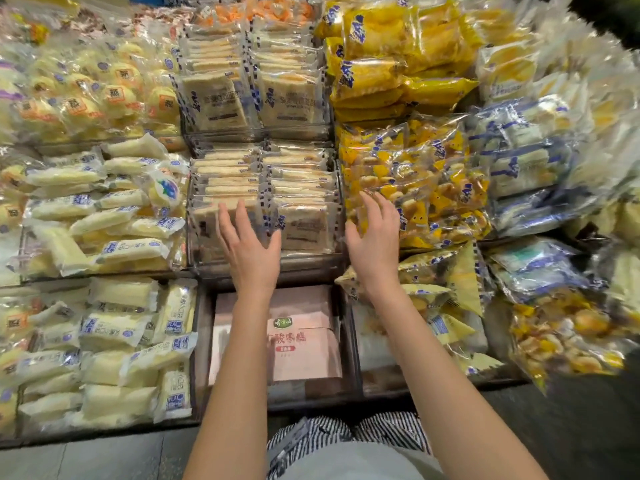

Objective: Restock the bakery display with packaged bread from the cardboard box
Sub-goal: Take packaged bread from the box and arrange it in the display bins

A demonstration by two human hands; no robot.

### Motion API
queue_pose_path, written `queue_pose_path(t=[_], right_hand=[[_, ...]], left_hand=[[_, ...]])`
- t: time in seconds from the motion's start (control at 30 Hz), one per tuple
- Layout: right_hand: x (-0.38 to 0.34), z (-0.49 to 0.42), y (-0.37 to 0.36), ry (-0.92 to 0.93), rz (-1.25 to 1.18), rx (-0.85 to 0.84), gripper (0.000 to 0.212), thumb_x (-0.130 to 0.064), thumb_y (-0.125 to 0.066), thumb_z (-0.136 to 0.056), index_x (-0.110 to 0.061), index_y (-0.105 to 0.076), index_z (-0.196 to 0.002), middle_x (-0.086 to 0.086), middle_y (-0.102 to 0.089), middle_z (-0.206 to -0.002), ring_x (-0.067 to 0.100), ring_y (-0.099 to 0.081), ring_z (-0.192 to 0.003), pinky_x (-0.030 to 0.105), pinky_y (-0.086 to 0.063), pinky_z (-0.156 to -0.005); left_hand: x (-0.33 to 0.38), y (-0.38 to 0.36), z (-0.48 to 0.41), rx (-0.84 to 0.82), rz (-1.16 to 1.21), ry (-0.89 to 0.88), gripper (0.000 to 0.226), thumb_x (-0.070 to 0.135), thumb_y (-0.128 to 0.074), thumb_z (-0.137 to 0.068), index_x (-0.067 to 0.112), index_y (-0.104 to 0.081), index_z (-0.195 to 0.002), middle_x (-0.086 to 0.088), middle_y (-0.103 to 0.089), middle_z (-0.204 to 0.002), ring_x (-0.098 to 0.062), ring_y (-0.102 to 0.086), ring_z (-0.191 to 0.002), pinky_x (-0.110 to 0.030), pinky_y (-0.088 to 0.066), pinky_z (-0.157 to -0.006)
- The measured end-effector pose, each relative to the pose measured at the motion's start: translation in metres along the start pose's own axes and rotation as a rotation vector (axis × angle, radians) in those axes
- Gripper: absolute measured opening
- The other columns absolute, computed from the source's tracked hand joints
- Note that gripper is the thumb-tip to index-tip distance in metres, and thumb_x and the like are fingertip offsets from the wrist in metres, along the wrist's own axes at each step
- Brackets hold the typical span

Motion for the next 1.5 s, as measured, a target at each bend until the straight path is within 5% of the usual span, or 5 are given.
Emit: queue_pose_path(t=[0.33, 0.7, 0.87, 1.13, 1.5], right_hand=[[0.135, 0.059, 0.128, -0.429, -0.072, 0.168, 0.049, -0.023, -0.054, -0.099, -0.015, -0.041, -0.146, 0.007, -0.04, -0.141, 0.021, -0.032, -0.135, 0.034, -0.029, -0.111], [0.299, 0.152, 0.338, -0.619, -0.09, 0.35, 0.054, -0.02, -0.053, -0.098, -0.015, -0.036, -0.149, 0.007, -0.035, -0.148, 0.022, -0.028, -0.139, 0.033, -0.024, -0.114], [0.371, 0.205, 0.441, -0.727, -0.095, 0.488, 0.054, -0.014, -0.054, -0.096, -0.013, -0.039, -0.147, 0.011, -0.035, -0.148, 0.025, -0.029, -0.139, 0.035, -0.025, -0.115], [0.457, 0.324, 0.556, -0.968, -0.109, 0.824, 0.055, -0.016, -0.059, -0.095, -0.01, -0.04, -0.147, 0.014, -0.038, -0.146, 0.027, -0.035, -0.138, 0.031, -0.024, -0.114], [0.554, 0.457, 0.676, -1.249, -0.115, 1.193, 0.054, -0.023, -0.055, -0.1, -0.018, -0.034, -0.15, 0.006, -0.032, -0.152, 0.024, -0.033, -0.139, 0.037, -0.033, -0.109]], left_hand=[[0.118, -0.106, 0.095, -0.313, 0.054, -0.426, 0.061, 0.019, -0.065, -0.092, 0.012, -0.041, -0.147, -0.013, -0.029, -0.158, -0.034, -0.017, -0.148, -0.043, -0.013, -0.12], [0.274, -0.231, 0.301, -0.572, 0.125, -0.743, 0.056, 0.021, -0.065, -0.093, 0.014, -0.046, -0.145, -0.015, -0.036, -0.154, -0.037, -0.023, -0.146, -0.047, -0.016, -0.12], [0.353, -0.291, 0.406, -0.756, 0.118, -0.923, 0.062, 0.041, -0.051, -0.086, 0.005, -0.054, -0.137, -0.026, -0.046, -0.143, -0.05, -0.038, -0.134, -0.055, -0.027, -0.113], [0.455, -0.356, 0.573, -1.008, 0.232, -1.217, 0.058, 0.023, -0.064, -0.09, 0.016, -0.046, -0.145, -0.016, -0.036, -0.154, -0.038, -0.023, -0.145, -0.039, -0.017, -0.117], [0.555, -0.43, 0.795, -1.383, 0.23, -1.546, 0.056, 0.024, -0.059, -0.097, 0.025, -0.038, -0.149, -0.006, -0.027, -0.16, -0.028, -0.011, -0.149, -0.045, -0.016, -0.122]])
Point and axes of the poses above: each hand's wrist, its own z-axis away from the middle knuckle, its own y-axis out of the back of the hand, x = y × z, the point moved 1 cm from there along -z, towards the middle knuckle
